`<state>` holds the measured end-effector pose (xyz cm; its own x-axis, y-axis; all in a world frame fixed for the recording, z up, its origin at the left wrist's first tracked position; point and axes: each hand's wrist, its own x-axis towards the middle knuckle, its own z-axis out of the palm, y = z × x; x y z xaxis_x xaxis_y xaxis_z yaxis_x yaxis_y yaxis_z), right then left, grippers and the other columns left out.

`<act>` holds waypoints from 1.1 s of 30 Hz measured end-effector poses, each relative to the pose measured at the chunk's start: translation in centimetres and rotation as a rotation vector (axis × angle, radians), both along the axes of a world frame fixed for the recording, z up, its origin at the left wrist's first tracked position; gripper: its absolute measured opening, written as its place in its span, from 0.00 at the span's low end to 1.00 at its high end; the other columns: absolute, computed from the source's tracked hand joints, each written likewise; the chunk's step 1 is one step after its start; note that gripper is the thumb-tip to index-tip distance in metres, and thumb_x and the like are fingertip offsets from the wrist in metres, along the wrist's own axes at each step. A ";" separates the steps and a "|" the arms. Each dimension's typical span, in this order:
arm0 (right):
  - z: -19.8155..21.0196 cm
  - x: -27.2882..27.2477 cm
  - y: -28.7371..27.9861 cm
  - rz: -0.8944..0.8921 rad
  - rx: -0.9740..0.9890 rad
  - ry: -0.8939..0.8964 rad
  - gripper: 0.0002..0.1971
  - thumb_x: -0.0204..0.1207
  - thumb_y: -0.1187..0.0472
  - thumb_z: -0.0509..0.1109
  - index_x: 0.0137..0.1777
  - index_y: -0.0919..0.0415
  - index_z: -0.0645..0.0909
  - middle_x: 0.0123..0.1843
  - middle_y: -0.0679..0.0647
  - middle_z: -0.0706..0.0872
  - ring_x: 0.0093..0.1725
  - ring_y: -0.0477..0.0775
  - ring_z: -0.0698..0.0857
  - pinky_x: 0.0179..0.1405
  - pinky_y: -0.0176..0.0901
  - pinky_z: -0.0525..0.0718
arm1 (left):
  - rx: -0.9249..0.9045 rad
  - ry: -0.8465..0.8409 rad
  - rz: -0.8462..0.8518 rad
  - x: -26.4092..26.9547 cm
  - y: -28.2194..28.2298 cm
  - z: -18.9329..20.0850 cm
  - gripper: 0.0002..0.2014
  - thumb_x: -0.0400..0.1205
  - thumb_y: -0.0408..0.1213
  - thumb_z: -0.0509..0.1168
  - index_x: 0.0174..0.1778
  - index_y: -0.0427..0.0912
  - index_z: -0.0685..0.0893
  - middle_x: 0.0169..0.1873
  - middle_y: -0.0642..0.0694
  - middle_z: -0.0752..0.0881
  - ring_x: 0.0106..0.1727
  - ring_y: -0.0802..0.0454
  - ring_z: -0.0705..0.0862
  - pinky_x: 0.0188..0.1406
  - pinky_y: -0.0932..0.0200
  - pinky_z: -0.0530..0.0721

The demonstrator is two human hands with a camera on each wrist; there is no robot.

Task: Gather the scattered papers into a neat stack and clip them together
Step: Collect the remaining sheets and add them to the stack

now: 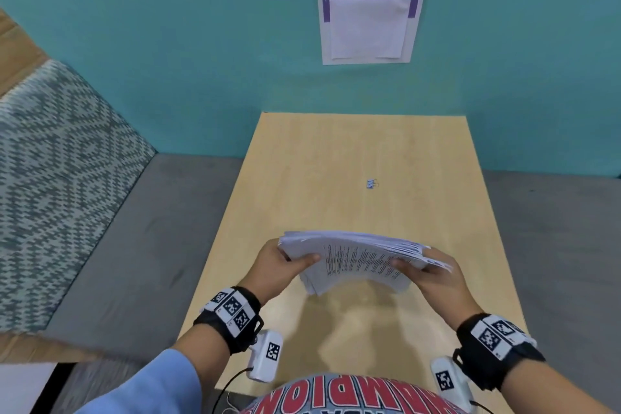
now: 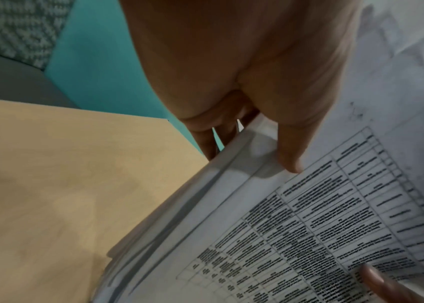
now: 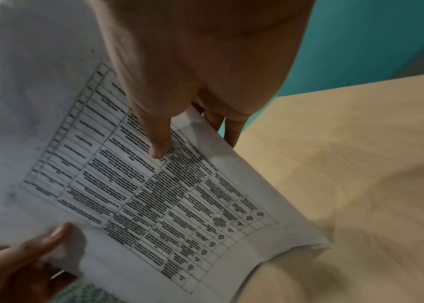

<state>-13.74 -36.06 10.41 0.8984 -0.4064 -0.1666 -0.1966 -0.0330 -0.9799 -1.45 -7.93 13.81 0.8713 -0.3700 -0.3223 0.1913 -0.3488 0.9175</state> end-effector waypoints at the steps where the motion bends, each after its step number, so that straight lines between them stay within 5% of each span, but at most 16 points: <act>1: 0.5 0.2 0.0 0.005 0.013 -0.004 0.11 0.75 0.72 0.82 0.41 0.53 0.93 0.41 0.45 0.96 0.41 0.43 0.91 0.43 0.29 0.85 | -0.004 -0.003 -0.005 0.2 0.1 0.3 0.12 0.82 0.31 0.79 0.59 0.45 0.93 0.56 0.47 0.97 0.60 0.53 0.94 0.57 0.60 0.90; 5: 1.9 0.3 -0.2 0.006 0.076 -0.060 0.16 0.74 0.76 0.81 0.33 0.55 0.87 0.32 0.39 0.92 0.33 0.35 0.87 0.37 0.25 0.81 | -0.010 -0.017 -0.032 0.6 0.4 1.6 0.10 0.83 0.33 0.79 0.59 0.47 0.93 0.56 0.49 0.97 0.61 0.51 0.94 0.61 0.59 0.91; 7: 1.4 0.0 -0.5 0.036 0.054 -0.073 0.10 0.71 0.72 0.85 0.43 0.57 0.91 0.44 0.49 0.96 0.44 0.46 0.92 0.49 0.38 0.86 | -0.003 -0.040 -0.059 0.6 0.6 1.6 0.15 0.79 0.34 0.82 0.62 0.47 0.92 0.57 0.50 0.96 0.62 0.50 0.93 0.63 0.55 0.91; 10: 0.7 -0.4 -0.7 0.031 0.007 -0.047 0.15 0.69 0.70 0.87 0.53 0.56 0.92 0.53 0.55 0.95 0.55 0.59 0.92 0.57 0.51 0.86 | -0.037 -0.073 -0.060 0.3 0.9 2.2 0.25 0.73 0.31 0.87 0.64 0.48 0.89 0.58 0.52 0.95 0.60 0.56 0.92 0.59 0.62 0.90; 13: 0.4 0.0 -0.5 0.022 0.026 -0.029 0.12 0.70 0.69 0.86 0.52 0.60 0.92 0.52 0.57 0.95 0.52 0.61 0.91 0.53 0.44 0.86 | -0.080 -0.183 -0.021 0.4 1.2 3.3 0.24 0.72 0.28 0.87 0.61 0.46 0.87 0.54 0.54 0.95 0.54 0.61 0.91 0.53 0.69 0.87; 16: 0.4 0.3 -0.5 0.019 0.047 -0.024 0.08 0.71 0.68 0.86 0.46 0.60 0.91 0.45 0.51 0.93 0.42 0.50 0.87 0.40 0.30 0.83 | -0.062 -0.316 -0.041 0.8 1.4 5.2 0.17 0.74 0.32 0.86 0.54 0.48 0.89 0.50 0.55 0.94 0.51 0.61 0.90 0.55 0.67 0.85; 19: 1.0 0.7 -0.5 0.050 0.010 -0.031 0.12 0.73 0.71 0.84 0.35 0.57 0.86 0.32 0.39 0.86 0.33 0.39 0.81 0.33 0.25 0.75 | 0.110 -0.579 -0.189 1.1 0.8 8.1 0.13 0.78 0.41 0.83 0.55 0.53 0.90 0.49 0.59 0.94 0.56 0.59 0.91 0.59 0.65 0.87; 23: 1.5 0.8 -0.3 0.106 -0.014 -0.068 0.19 0.75 0.72 0.82 0.31 0.51 0.82 0.28 0.38 0.82 0.31 0.38 0.77 0.32 0.25 0.72 | 0.466 -0.875 -0.502 0.8 -1.8 11.0 0.15 0.82 0.57 0.74 0.63 0.63 0.86 0.58 0.65 0.87 0.53 0.65 0.88 0.50 0.53 0.90; 27: 1.7 0.3 -0.1 0.181 -0.109 -0.063 0.16 0.77 0.71 0.80 0.37 0.47 0.89 0.38 0.43 0.91 0.39 0.43 0.85 0.40 0.31 0.78 | 0.702 -0.878 -0.642 -0.8 -4.8 10.4 0.23 0.82 0.60 0.70 0.74 0.64 0.80 0.68 0.62 0.85 0.60 0.57 0.89 0.51 0.54 0.88; 30: 1.6 -0.4 0.1 0.224 -0.161 -0.045 0.16 0.77 0.74 0.79 0.44 0.48 0.92 0.46 0.47 0.95 0.46 0.44 0.91 0.49 0.35 0.83 | 0.957 -0.815 -0.728 -1.1 -5.5 9.3 0.13 0.86 0.51 0.64 0.64 0.59 0.88 0.56 0.52 0.92 0.56 0.44 0.91 0.44 0.53 0.83; 33: 1.5 -0.8 0.1 0.172 -0.199 -0.020 0.16 0.75 0.68 0.83 0.45 0.42 0.91 0.49 0.42 0.95 0.51 0.40 0.91 0.54 0.34 0.83 | 0.980 -0.824 -0.734 -0.6 -4.9 9.5 0.12 0.87 0.48 0.62 0.60 0.59 0.90 0.52 0.51 0.93 0.52 0.43 0.90 0.40 0.55 0.78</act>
<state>-14.56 -35.99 11.95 0.9595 -0.2700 -0.0801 -0.1518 -0.2564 -0.9546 -2.09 -12.82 23.29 0.6470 -0.7311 -0.2164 -0.7452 -0.6664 0.0233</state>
